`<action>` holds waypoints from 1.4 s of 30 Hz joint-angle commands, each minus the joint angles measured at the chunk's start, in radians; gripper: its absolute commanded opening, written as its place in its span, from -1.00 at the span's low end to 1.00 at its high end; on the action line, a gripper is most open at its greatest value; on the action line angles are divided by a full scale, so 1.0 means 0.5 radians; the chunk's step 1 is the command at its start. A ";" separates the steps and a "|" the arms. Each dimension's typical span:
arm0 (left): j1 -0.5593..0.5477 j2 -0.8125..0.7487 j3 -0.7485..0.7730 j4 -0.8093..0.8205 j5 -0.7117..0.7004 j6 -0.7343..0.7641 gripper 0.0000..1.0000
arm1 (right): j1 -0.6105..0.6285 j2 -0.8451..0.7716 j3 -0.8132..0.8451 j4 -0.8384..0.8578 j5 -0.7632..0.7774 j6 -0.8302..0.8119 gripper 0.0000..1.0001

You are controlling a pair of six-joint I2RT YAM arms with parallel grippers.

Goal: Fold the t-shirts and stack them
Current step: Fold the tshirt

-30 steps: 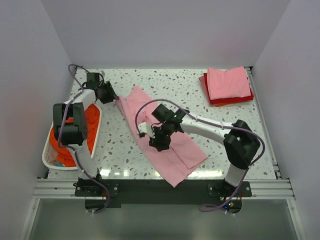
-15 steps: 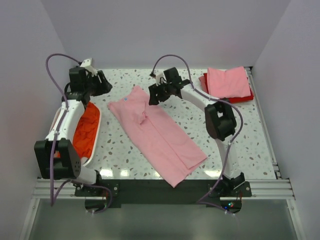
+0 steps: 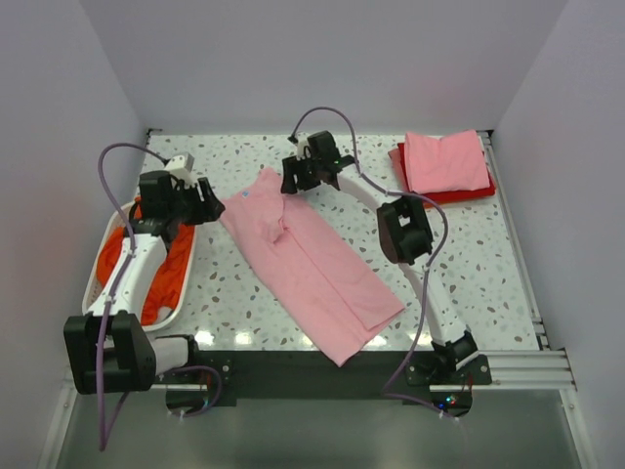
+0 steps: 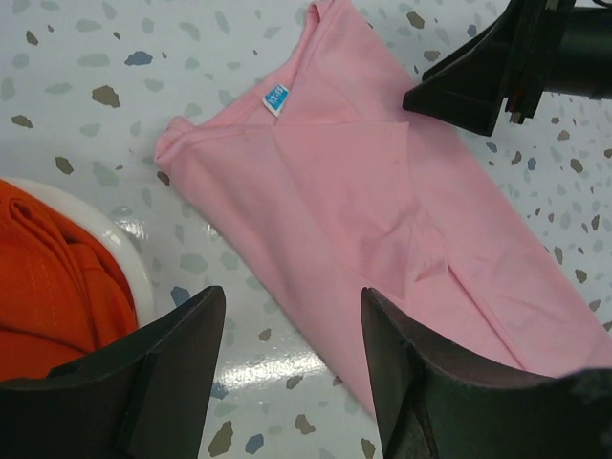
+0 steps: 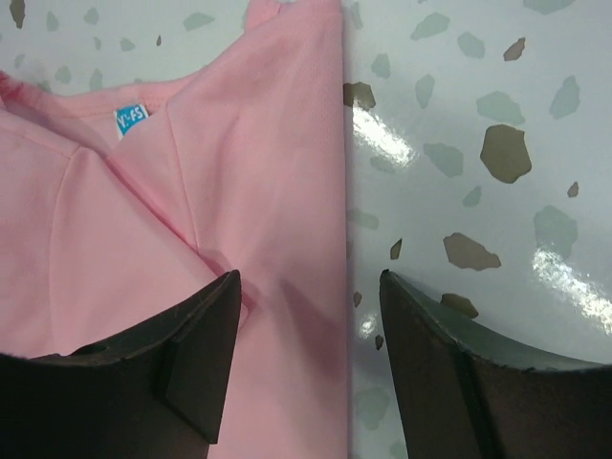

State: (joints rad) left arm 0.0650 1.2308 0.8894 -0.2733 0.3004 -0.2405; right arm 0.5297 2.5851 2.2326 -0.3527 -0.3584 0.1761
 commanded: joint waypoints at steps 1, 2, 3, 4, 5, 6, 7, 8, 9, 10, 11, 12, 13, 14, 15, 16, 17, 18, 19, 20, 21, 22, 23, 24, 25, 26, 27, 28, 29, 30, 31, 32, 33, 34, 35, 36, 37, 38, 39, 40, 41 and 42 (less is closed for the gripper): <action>0.002 -0.038 -0.064 0.132 0.037 0.039 0.28 | 0.021 0.125 0.094 -0.031 -0.081 0.090 0.26; -0.001 -0.008 -0.070 0.145 0.010 0.024 0.28 | 0.027 0.143 0.106 -0.043 -0.099 0.105 0.23; -0.001 0.008 -0.067 0.145 0.013 0.021 0.28 | 0.036 0.156 0.121 -0.049 -0.096 0.114 0.19; 0.002 0.026 -0.064 0.136 0.019 0.021 0.28 | 0.036 0.192 0.167 -0.055 -0.093 0.129 -0.03; 0.002 0.045 -0.058 0.136 0.025 0.021 0.28 | 0.033 0.208 0.192 -0.074 -0.042 0.142 -0.21; 0.002 0.060 -0.055 0.133 0.022 0.030 0.28 | 0.033 0.223 0.222 -0.098 0.014 0.142 -0.40; 0.002 0.066 -0.055 0.126 0.022 0.033 0.28 | 0.030 0.251 0.299 -0.120 0.066 0.142 -0.75; -0.001 0.066 -0.061 0.129 0.016 0.036 0.28 | 0.021 0.269 0.333 -0.162 0.139 0.148 -0.93; 0.002 0.063 -0.064 0.139 0.016 0.039 0.28 | 0.002 0.275 0.363 -0.178 0.261 0.163 -1.00; -0.001 0.063 -0.067 0.145 0.016 0.039 0.28 | -0.013 0.279 0.391 -0.190 0.327 0.175 -1.00; 0.002 0.075 -0.067 0.148 0.016 0.033 0.28 | -0.028 0.282 0.401 -0.212 0.379 0.191 -1.00; -0.001 0.094 -0.055 0.166 0.022 0.030 0.28 | -0.074 0.279 0.410 -0.227 0.507 0.236 -1.00; 0.002 0.118 -0.039 0.169 0.034 0.027 0.28 | -0.102 0.266 0.416 -0.242 0.575 0.270 -1.00; -0.001 0.152 -0.018 0.172 0.065 0.018 0.28 | -0.129 0.248 0.416 -0.255 0.618 0.292 -1.00; -0.001 0.256 0.052 0.178 0.098 -0.003 0.28 | -0.181 0.233 0.419 -0.264 0.646 0.301 -1.00; -0.001 0.323 0.095 0.175 0.141 -0.016 0.26 | -0.203 0.220 0.407 -0.258 0.634 0.292 -1.00; -0.001 0.479 0.199 0.178 0.233 -0.046 0.25 | -0.228 0.181 0.395 -0.249 0.613 0.286 -1.00; -0.001 0.566 0.255 0.185 0.291 -0.062 0.20 | -0.264 0.156 0.367 -0.231 0.585 0.289 -1.00; -0.010 0.651 0.322 0.182 0.338 -0.077 0.18 | -0.280 0.132 0.306 -0.215 0.524 0.277 -1.00; -0.038 0.816 0.447 0.188 0.435 -0.096 0.16 | -0.286 0.077 0.278 -0.200 0.499 0.210 -1.00; -0.059 0.900 0.521 0.179 0.460 -0.099 0.12 | -0.286 0.049 0.220 -0.200 0.475 0.173 -0.94; -0.078 0.974 0.595 0.169 0.479 -0.099 0.10 | -0.286 0.003 0.180 -0.188 0.450 0.133 -0.86; -0.114 1.099 0.714 0.166 0.500 -0.102 0.08 | -0.286 -0.043 0.128 -0.154 0.453 0.063 -0.81; -0.115 1.152 0.773 0.175 0.501 -0.105 0.05 | -0.286 -0.159 -0.003 -0.120 0.459 0.026 -0.69; -0.160 1.204 0.822 0.182 0.485 -0.105 0.05 | -0.286 -0.218 -0.065 -0.093 0.474 -0.011 -0.60; -0.179 1.299 0.929 0.185 0.455 -0.117 0.00 | -0.286 -0.276 -0.123 -0.035 0.477 -0.094 -0.48; -0.182 1.348 0.979 0.188 0.439 -0.129 -0.03 | -0.286 -0.344 -0.239 -0.004 0.490 -0.137 -0.44; -0.182 1.394 1.025 0.203 0.457 -0.142 -0.06 | -0.286 -0.451 -0.292 0.027 0.487 -0.180 -0.42; -0.182 1.486 1.101 0.243 0.473 -0.184 -0.18 | -0.286 -0.506 -0.335 0.058 0.429 -0.274 -0.39; -0.185 1.526 1.138 0.267 0.500 -0.212 -0.24 | -0.286 -0.552 -0.403 0.061 0.371 -0.324 -0.30; -0.191 1.569 1.178 0.289 0.561 -0.237 -0.30 | -0.286 -0.620 -0.424 0.061 0.264 -0.403 -0.30; -0.207 1.643 1.246 0.341 0.583 -0.282 -0.39 | -0.286 -0.648 -0.452 0.055 0.053 -0.508 -0.33; -0.216 1.677 1.277 0.368 0.611 -0.307 -0.42 | -0.286 -0.666 -0.498 0.061 -0.143 -0.551 -0.36; -0.225 1.710 1.310 0.402 0.660 -0.329 -0.44 | -0.283 -0.663 -0.501 0.067 -0.294 -0.582 -0.40; -0.240 1.781 1.356 0.466 0.675 -0.387 -0.48 | -0.277 -0.648 -0.501 0.070 -0.396 -0.540 -0.57; -0.247 1.812 1.378 0.500 0.685 -0.418 -0.49 | -0.271 -0.621 -0.501 0.104 -0.603 -0.485 -0.62; -0.250 1.839 1.399 0.516 0.706 -0.451 -0.49 | -0.271 -0.544 -0.477 0.153 -0.678 -0.423 -0.66; -0.250 1.897 1.406 0.656 0.721 -0.528 -0.49 | -0.262 -0.486 -0.449 0.177 -0.731 -0.228 -0.73; -0.253 1.925 1.409 0.700 0.734 -0.562 -0.49 | -0.259 -0.431 -0.361 0.190 -0.807 -0.147 -0.74; -0.253 1.956 1.415 0.746 0.782 -0.599 -0.49 | -0.253 -0.379 -0.303 0.187 -0.835 -0.083 -0.75; -0.256 2.020 1.427 0.822 0.807 -0.666 -0.49 | -0.237 -0.275 -0.250 0.178 -0.842 0.024 -0.74; -0.256 2.054 1.433 0.859 0.832 -0.697 -0.49 | -0.231 -0.237 -0.180 0.190 -0.845 0.071 -0.74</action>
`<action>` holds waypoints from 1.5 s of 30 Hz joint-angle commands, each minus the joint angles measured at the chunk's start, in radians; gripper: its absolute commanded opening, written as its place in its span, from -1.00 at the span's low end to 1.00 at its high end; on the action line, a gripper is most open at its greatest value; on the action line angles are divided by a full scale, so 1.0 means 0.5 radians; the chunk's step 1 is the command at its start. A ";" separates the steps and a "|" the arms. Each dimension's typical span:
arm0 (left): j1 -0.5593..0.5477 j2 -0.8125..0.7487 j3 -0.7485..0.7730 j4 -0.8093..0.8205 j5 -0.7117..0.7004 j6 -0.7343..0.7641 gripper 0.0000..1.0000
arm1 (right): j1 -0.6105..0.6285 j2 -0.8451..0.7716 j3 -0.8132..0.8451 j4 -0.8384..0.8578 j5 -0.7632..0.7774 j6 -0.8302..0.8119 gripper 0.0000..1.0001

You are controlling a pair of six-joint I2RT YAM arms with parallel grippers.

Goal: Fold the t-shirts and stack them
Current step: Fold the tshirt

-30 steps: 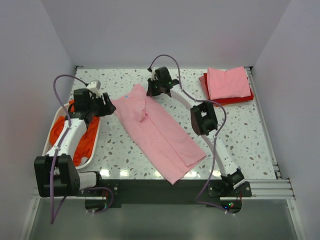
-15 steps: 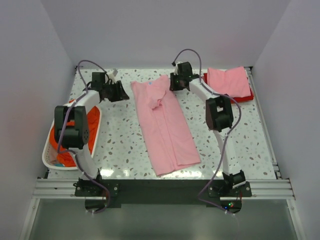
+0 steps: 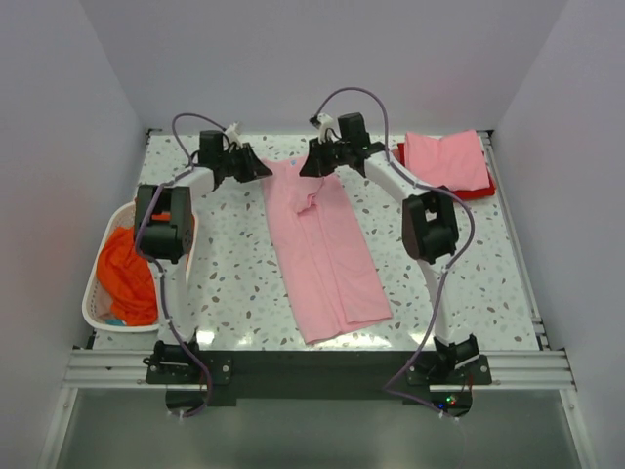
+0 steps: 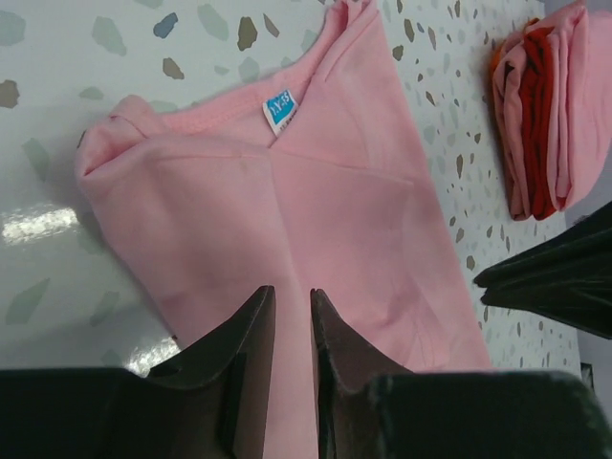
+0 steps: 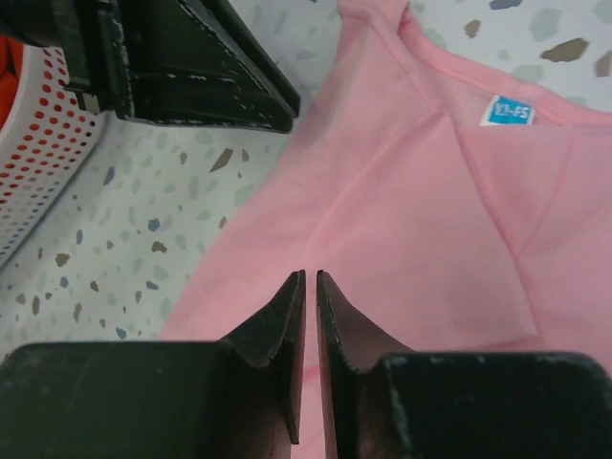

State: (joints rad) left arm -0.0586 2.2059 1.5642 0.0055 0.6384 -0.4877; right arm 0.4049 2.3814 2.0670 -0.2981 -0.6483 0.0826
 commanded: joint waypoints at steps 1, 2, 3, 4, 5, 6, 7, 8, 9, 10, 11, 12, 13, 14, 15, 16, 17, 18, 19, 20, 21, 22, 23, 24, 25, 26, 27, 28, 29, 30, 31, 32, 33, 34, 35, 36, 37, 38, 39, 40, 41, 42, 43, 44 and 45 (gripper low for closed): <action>-0.009 0.165 0.096 0.344 0.220 -0.276 -0.49 | 0.028 0.210 0.182 0.072 -0.244 0.295 -0.73; -0.009 0.190 0.099 0.399 0.226 -0.298 -0.49 | 0.043 0.256 0.207 0.063 -0.222 0.331 -0.72; -0.009 0.214 0.123 0.403 0.214 -0.310 -0.49 | 0.052 0.287 0.256 0.032 -0.195 0.332 -0.72; -0.009 0.254 0.139 0.397 0.208 -0.310 -0.49 | 0.055 0.305 0.277 -0.050 -0.134 0.317 -0.72; -0.009 0.273 0.157 0.348 0.196 -0.304 -0.49 | 0.055 0.315 0.278 -0.078 -0.103 0.295 -0.72; -0.003 0.288 0.176 0.302 0.175 -0.292 -0.49 | 0.058 0.321 0.247 -0.112 -0.075 0.277 -0.74; 0.000 0.297 0.209 0.241 0.080 -0.276 -0.50 | 0.055 0.309 0.220 -0.146 -0.044 0.249 -0.74; 0.019 0.295 0.206 0.140 0.022 -0.264 -0.54 | 0.049 0.284 0.171 -0.164 0.020 0.210 -0.75; 0.031 0.279 0.194 0.112 -0.037 -0.264 -0.55 | 0.040 0.239 0.055 -0.159 0.054 0.191 -0.76; 0.043 0.252 0.164 0.084 -0.153 -0.264 -0.55 | 0.040 0.214 0.002 -0.149 0.084 0.172 -0.76; 0.062 0.245 0.154 0.023 -0.193 -0.267 -0.56 | 0.034 0.189 -0.047 -0.149 0.127 0.142 -0.77; 0.068 0.239 0.148 -0.008 -0.227 -0.261 -0.56 | 0.034 0.165 -0.105 -0.146 0.146 0.133 -0.78; 0.074 0.236 0.163 -0.081 -0.288 -0.255 -0.56 | 0.028 0.161 -0.118 -0.149 0.152 0.129 -0.78; 0.083 0.236 0.163 -0.109 -0.295 -0.246 -0.56 | 0.031 0.161 -0.118 -0.167 0.152 0.111 -0.78; 0.083 0.227 0.160 -0.100 -0.283 -0.240 -0.55 | 0.028 0.161 -0.103 -0.177 0.158 0.108 -0.78; 0.083 0.212 0.154 -0.088 -0.231 -0.236 -0.54 | 0.028 0.158 -0.091 -0.198 0.158 0.105 -0.77; 0.083 0.203 0.154 -0.048 -0.188 -0.230 -0.54 | 0.028 0.152 -0.072 -0.214 0.161 0.081 -0.74; 0.083 0.190 0.160 -0.045 -0.148 -0.221 -0.54 | 0.028 0.146 -0.030 -0.226 0.158 0.059 -0.70; 0.083 0.157 0.188 -0.051 -0.114 -0.197 -0.54 | 0.028 0.125 -0.002 -0.275 0.140 0.041 -0.65; 0.083 0.129 0.200 -0.075 -0.108 -0.172 -0.52 | 0.025 0.112 0.065 -0.311 0.104 -0.033 -0.52; 0.083 0.098 0.215 -0.103 -0.105 -0.145 -0.49 | 0.025 0.094 0.102 -0.357 0.027 -0.091 -0.46; 0.083 0.062 0.252 -0.127 -0.105 -0.111 -0.46 | 0.025 0.070 0.133 -0.406 -0.001 -0.143 -0.43; 0.083 -0.024 0.268 -0.198 -0.114 -0.029 -0.37 | 0.025 -0.007 0.149 -0.489 -0.031 -0.283 -0.36; 0.083 -0.076 0.277 -0.229 -0.117 0.024 -0.32 | 0.025 -0.062 0.149 -0.529 -0.065 -0.358 -0.30; 0.083 -0.207 0.265 -0.250 -0.123 0.131 -0.28 | 0.025 -0.120 0.128 -0.584 -0.087 -0.419 -0.29; 0.080 -0.282 0.246 -0.299 -0.145 0.183 -0.19 | 0.025 -0.251 0.057 -0.612 -0.120 -0.553 -0.29; 0.080 -0.358 0.186 -0.318 -0.157 0.242 -0.15 | 0.022 -0.317 0.017 -0.649 -0.157 -0.637 -0.23; 0.080 -0.529 0.136 -0.330 -0.181 0.339 -0.10 | 0.025 -0.378 -0.029 -0.725 -0.188 -0.771 -0.21; 0.077 -0.622 0.075 -0.336 -0.191 0.377 -0.02 | 0.022 -0.458 -0.081 -0.781 -0.216 -0.870 -0.21; 0.077 -0.717 -0.074 -0.333 -0.206 0.411 0.04 | 0.022 -0.586 -0.181 -0.854 -0.240 -0.992 -0.18; 0.077 -0.906 -0.167 -0.303 -0.212 0.469 0.20 | 0.025 -0.669 -0.243 -1.022 -0.259 -1.246 -0.10; 0.077 -1.005 -0.268 -0.275 -0.200 0.490 0.29 | 0.025 -0.749 -0.402 -1.084 -0.259 -1.361 -0.04; 0.080 -1.097 -0.372 -0.232 -0.167 0.506 0.38 | 0.028 -0.950 -0.516 -1.140 -0.268 -1.495 0.06; 0.083 -1.247 -0.577 -0.177 -0.075 0.542 0.55 | 0.025 -1.071 -0.663 -1.174 -0.274 -1.800 0.31; 0.083 -1.312 -0.670 -0.168 -0.010 0.555 0.58 | 0.028 -1.200 -1.041 -1.104 -0.223 -1.885 0.47; 0.083 -1.362 -0.741 -0.180 0.051 0.573 0.58 | 0.025 -1.362 -1.245 -1.015 -0.189 -1.977 0.66; 0.059 -1.447 -0.839 -0.234 0.109 0.625 0.58 | 0.028 -1.640 -1.445 -0.875 -0.176 -2.094 0.89; 0.013 -1.506 -0.885 -0.360 0.098 0.659 0.58 | 0.025 -1.791 -1.802 -0.800 -0.155 -2.253 0.97; -0.069 -1.585 -0.959 -0.422 0.019 0.705 0.57 | 0.019 -1.905 -1.945 -0.760 -0.127 -2.333 0.97; -0.328 -1.744 -0.981 -0.568 -0.180 0.851 0.57 | 0.022 -2.092 -2.059 -0.860 -0.121 -2.608 0.97; -0.467 -1.834 -1.020 -0.594 -0.264 0.880 0.57 | 0.022 -2.157 -2.209 -0.964 -0.127 -2.759 0.97; -0.602 -2.005 -1.124 -0.600 -0.392 0.883 0.57 | 0.022 -2.213 -2.259 -1.075 -0.130 -2.888 0.97; -0.853 -2.085 -1.177 -0.630 -0.418 0.883 0.54 | 0.012 -2.298 -2.299 -1.264 -0.130 -3.081 0.97; -0.971 -2.162 -1.238 -0.622 -0.463 0.865 0.53 | 0.000 -2.333 -2.378 -1.327 -0.127 -3.140 0.96; -1.090 -2.230 -1.345 -0.643 -0.521 0.853 0.53 | -0.012 -2.366 -2.419 -1.373 -0.127 -3.187 0.95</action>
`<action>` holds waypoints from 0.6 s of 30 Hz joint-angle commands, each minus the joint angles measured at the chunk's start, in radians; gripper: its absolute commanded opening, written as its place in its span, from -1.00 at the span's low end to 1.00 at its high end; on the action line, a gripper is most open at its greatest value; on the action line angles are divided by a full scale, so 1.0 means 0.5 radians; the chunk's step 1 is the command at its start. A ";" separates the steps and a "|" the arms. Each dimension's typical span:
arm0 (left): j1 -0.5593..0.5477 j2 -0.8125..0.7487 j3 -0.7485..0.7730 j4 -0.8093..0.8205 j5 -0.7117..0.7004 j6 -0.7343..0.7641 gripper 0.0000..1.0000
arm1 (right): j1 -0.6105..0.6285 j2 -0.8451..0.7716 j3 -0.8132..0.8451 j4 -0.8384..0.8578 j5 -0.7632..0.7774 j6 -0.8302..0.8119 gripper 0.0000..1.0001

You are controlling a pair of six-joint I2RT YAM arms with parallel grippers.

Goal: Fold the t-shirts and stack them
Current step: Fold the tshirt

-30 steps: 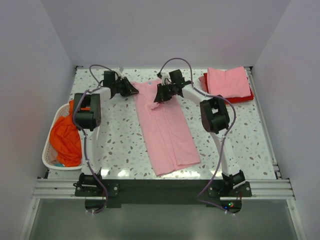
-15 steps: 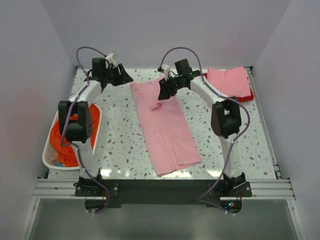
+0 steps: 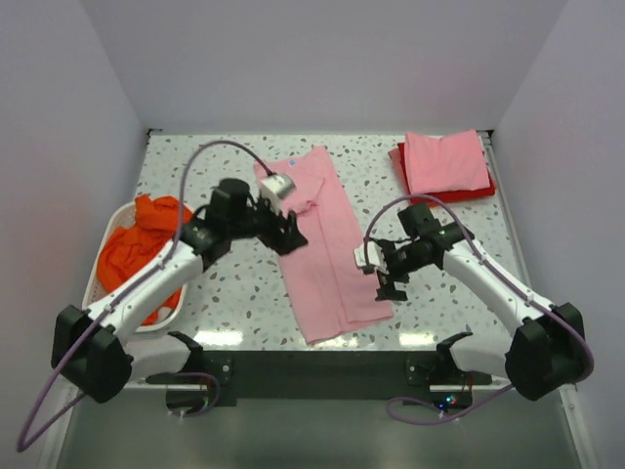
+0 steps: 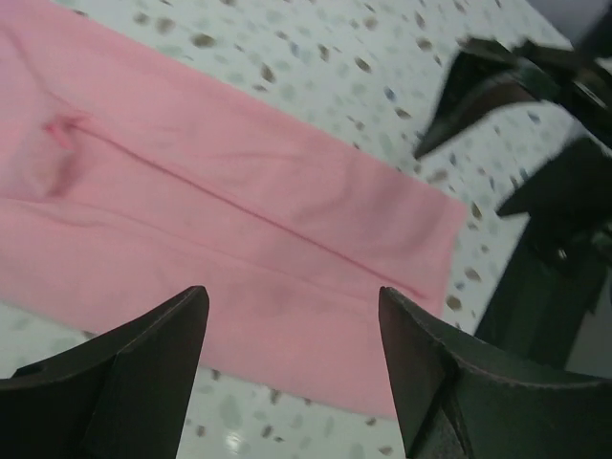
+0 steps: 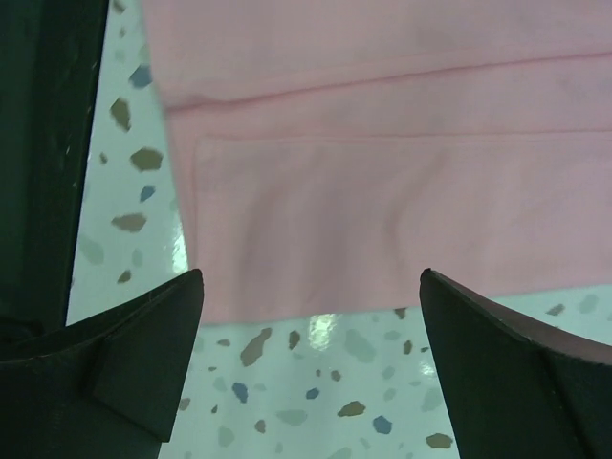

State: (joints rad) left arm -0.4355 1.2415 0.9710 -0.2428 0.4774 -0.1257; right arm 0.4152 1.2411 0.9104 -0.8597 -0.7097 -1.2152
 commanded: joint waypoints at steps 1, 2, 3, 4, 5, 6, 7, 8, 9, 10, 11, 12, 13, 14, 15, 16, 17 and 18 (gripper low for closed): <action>-0.578 -0.399 -0.214 -0.159 -0.334 0.065 0.52 | -0.051 -0.114 -0.151 -0.293 0.017 -0.664 0.94; -0.702 -0.427 -0.260 -0.171 -0.423 0.019 0.51 | -0.054 -0.153 -0.237 -0.290 0.036 -0.674 0.94; -0.834 -0.434 -0.325 -0.183 -0.512 -0.033 0.49 | -0.057 -0.157 -0.277 -0.278 0.045 -0.684 0.94; -1.102 -0.394 -0.347 -0.226 -0.683 -0.122 0.48 | -0.057 -0.160 -0.311 -0.263 0.072 -0.714 0.93; -1.238 -0.351 -0.359 -0.263 -0.818 -0.168 0.47 | -0.057 -0.142 -0.351 -0.244 0.082 -0.711 0.92; -1.361 -0.302 -0.371 -0.305 -0.947 -0.221 0.47 | -0.057 -0.129 -0.360 -0.226 0.091 -0.705 0.91; -1.554 -0.195 -0.383 -0.348 -1.158 -0.303 0.46 | -0.057 -0.111 -0.363 -0.211 0.103 -0.705 0.90; -1.632 -0.143 -0.396 -0.364 -1.261 -0.346 0.45 | -0.063 -0.083 -0.360 -0.204 0.100 -0.696 0.89; -1.693 -0.094 -0.414 -0.367 -1.331 -0.380 0.45 | -0.060 -0.068 -0.360 -0.201 0.100 -0.687 0.89; -1.782 -0.014 -0.420 -0.367 -1.457 -0.423 0.44 | -0.060 -0.056 -0.360 -0.198 0.097 -0.693 0.89; -1.813 0.020 -0.420 -0.361 -1.516 -0.439 0.44 | -0.060 -0.043 -0.360 -0.198 0.079 -0.696 0.89; -1.832 0.051 -0.433 -0.349 -1.538 -0.439 0.44 | -0.060 -0.019 -0.363 -0.192 0.070 -0.696 0.89; -1.844 0.106 -0.430 -0.318 -1.562 -0.442 0.43 | -0.060 -0.007 -0.370 -0.183 0.067 -0.699 0.89; -1.859 0.128 -0.433 -0.294 -1.574 -0.436 0.43 | -0.060 0.009 -0.382 -0.177 0.045 -0.699 0.89; -1.872 0.164 -0.454 -0.263 -1.587 -0.421 0.43 | -0.060 0.036 -0.385 -0.171 0.042 -0.699 0.88; -1.884 0.186 -0.463 -0.227 -1.590 -0.417 0.44 | -0.060 0.055 -0.391 -0.158 0.036 -0.699 0.88; -1.884 0.210 -0.460 -0.220 -1.590 -0.420 0.44 | -0.060 0.067 -0.403 -0.149 0.036 -0.696 0.87; -1.890 0.259 -0.466 -0.208 -1.581 -0.420 0.44 | -0.060 0.079 -0.409 -0.137 0.033 -0.696 0.87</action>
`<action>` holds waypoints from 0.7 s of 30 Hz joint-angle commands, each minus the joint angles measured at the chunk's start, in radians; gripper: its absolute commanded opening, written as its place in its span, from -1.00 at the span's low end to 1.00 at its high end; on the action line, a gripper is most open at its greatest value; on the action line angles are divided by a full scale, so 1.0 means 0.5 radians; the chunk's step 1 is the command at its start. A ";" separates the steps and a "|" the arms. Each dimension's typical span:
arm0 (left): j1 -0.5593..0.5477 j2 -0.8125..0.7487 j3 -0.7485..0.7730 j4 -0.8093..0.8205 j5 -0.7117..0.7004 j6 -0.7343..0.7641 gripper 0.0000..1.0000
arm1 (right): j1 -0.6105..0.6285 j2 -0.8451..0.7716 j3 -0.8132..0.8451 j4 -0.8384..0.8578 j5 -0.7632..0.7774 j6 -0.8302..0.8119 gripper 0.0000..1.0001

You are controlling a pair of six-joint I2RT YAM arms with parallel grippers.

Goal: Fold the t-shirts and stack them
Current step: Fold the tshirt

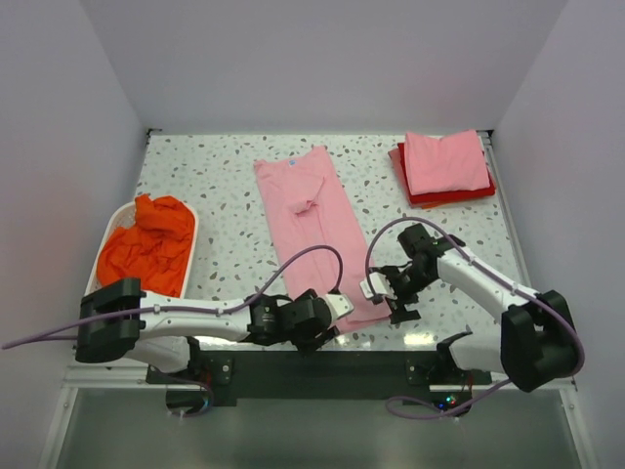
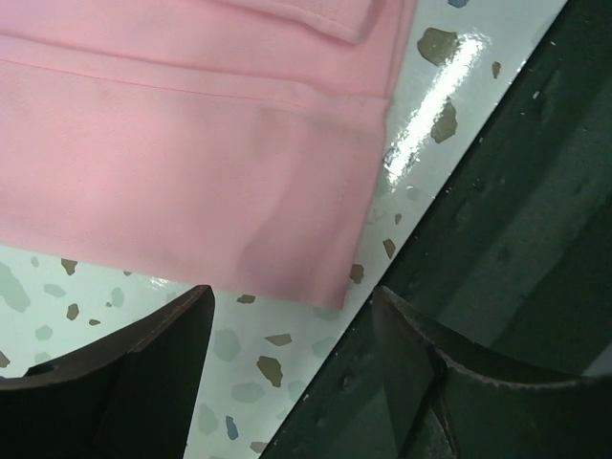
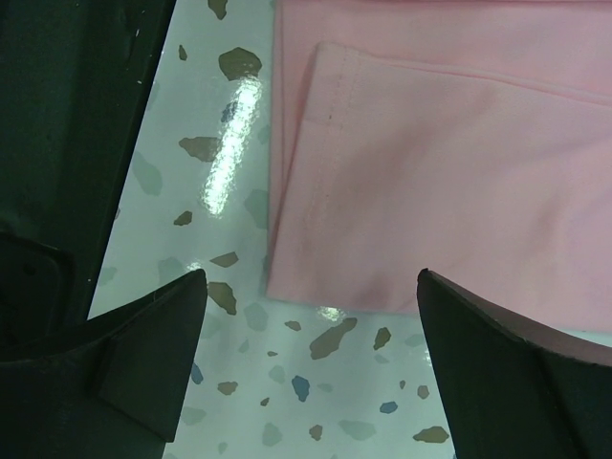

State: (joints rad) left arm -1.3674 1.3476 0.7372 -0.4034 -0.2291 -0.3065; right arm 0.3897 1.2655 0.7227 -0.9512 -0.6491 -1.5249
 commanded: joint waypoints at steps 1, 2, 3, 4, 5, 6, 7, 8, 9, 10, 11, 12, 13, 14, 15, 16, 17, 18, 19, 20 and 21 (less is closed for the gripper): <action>-0.032 0.069 -0.002 0.135 -0.168 -0.062 0.43 | -0.009 0.052 -0.037 0.065 -0.095 -0.073 0.87; -0.042 0.087 -0.011 0.153 -0.168 -0.062 0.43 | -0.006 0.061 -0.043 0.068 -0.095 -0.073 0.87; -0.045 0.103 -0.014 0.169 -0.162 -0.062 0.43 | -0.006 0.073 -0.040 0.074 -0.098 -0.073 0.87; -0.051 0.118 -0.020 0.208 -0.156 -0.065 0.44 | -0.006 0.089 -0.043 0.083 -0.101 -0.064 0.85; -0.054 0.124 -0.029 0.227 -0.143 -0.068 0.44 | -0.006 0.092 -0.046 0.089 -0.101 -0.064 0.84; -0.054 0.130 -0.042 0.245 -0.131 -0.068 0.43 | -0.009 0.095 -0.046 0.098 -0.095 -0.055 0.82; -0.063 0.130 -0.051 0.276 -0.113 -0.071 0.43 | -0.006 0.095 -0.046 0.114 -0.107 -0.043 0.79; -0.063 0.130 -0.060 0.294 -0.094 -0.071 0.43 | -0.006 0.086 -0.056 0.126 -0.104 -0.037 0.78; -0.066 0.130 -0.075 0.310 -0.079 -0.068 0.43 | -0.006 0.086 -0.056 0.132 -0.107 -0.033 0.76; -0.075 0.134 -0.085 0.325 -0.076 -0.077 0.43 | -0.003 0.083 -0.059 0.138 -0.104 -0.033 0.73; -0.078 0.137 -0.094 0.331 -0.076 -0.077 0.43 | -0.003 0.071 -0.065 0.141 -0.107 -0.033 0.72; -0.082 0.143 -0.112 0.340 -0.094 -0.083 0.43 | -0.003 0.064 -0.071 0.141 -0.104 -0.036 0.71; -0.085 0.143 -0.127 0.362 -0.094 -0.099 0.43 | -0.003 0.055 -0.080 0.141 -0.095 -0.055 0.69; -0.082 0.143 -0.149 0.377 -0.088 -0.105 0.43 | 0.003 0.031 -0.098 0.138 -0.092 -0.064 0.68; -0.085 0.152 -0.149 0.386 -0.100 -0.135 0.43 | 0.009 0.019 -0.108 0.138 -0.092 -0.088 0.68; -0.085 0.158 -0.149 0.390 -0.112 -0.148 0.41 | 0.006 0.009 -0.126 0.132 -0.095 -0.098 0.67; -0.088 0.167 -0.143 0.390 -0.122 -0.160 0.40 | 0.009 -0.024 -0.135 0.129 -0.086 -0.110 0.65; -0.088 0.179 -0.143 0.387 -0.146 -0.184 0.36 | 0.012 -0.040 -0.145 0.129 -0.076 -0.122 0.64; -0.088 0.186 -0.143 0.383 -0.152 -0.200 0.33 | 0.021 -0.061 -0.172 0.156 -0.064 -0.128 0.63; -0.088 0.201 -0.131 0.377 -0.155 -0.206 0.30 | 0.034 -0.080 -0.190 0.181 -0.031 -0.119 0.62; -0.088 0.234 -0.122 0.365 -0.162 -0.230 0.26 | 0.070 -0.116 -0.209 0.209 0.006 -0.110 0.62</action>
State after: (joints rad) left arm -1.4033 1.4422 0.6689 -0.2653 -0.2764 -0.3725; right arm 0.3981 1.2549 0.6415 -0.8898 -0.6445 -1.5452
